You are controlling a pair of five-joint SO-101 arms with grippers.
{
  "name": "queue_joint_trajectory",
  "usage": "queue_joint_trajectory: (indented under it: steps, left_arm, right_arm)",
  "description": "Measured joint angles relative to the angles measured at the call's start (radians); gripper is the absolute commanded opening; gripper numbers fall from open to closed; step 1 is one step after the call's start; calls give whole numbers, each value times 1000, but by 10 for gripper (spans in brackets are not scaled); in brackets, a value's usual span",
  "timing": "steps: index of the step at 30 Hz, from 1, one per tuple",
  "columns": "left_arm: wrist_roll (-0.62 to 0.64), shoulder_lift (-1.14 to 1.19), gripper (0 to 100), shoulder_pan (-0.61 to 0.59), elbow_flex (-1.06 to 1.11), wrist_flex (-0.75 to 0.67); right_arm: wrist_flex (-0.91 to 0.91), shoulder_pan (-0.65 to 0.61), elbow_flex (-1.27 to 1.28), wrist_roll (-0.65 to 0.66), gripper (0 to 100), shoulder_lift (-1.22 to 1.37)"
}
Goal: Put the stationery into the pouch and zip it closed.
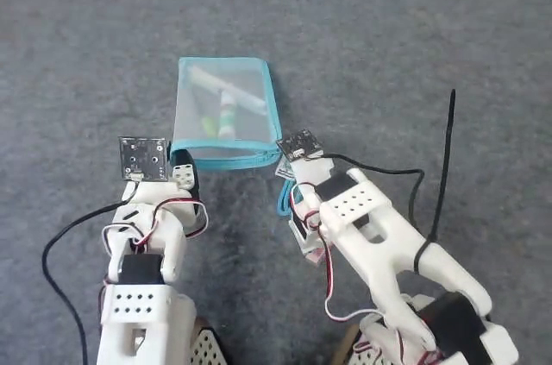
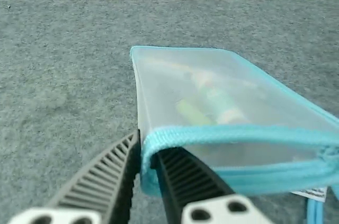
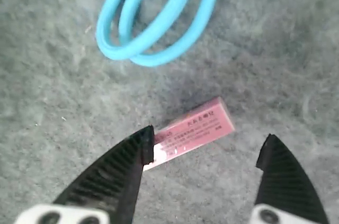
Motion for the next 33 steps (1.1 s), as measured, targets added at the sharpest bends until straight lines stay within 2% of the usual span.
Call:
queue_joint_trajectory:
  steps: [6,16,20,27,33]
  left_arm:
    - [0,0,12,0,0,0]
    - [0,0,12,0,0,0]
    - [0,0,12,0,0,0]
    - [0,0,12,0,0,0]
    - [0,0,12,0,0,0]
  right_arm:
    - [-18,35,48,0,104,20]
    - [-54,198,48,3,72,17]
    - [-17,282,14,95,15,17]
    - [68,493,-241,364,16,20]
    - [51,479,-451,385,21,184]
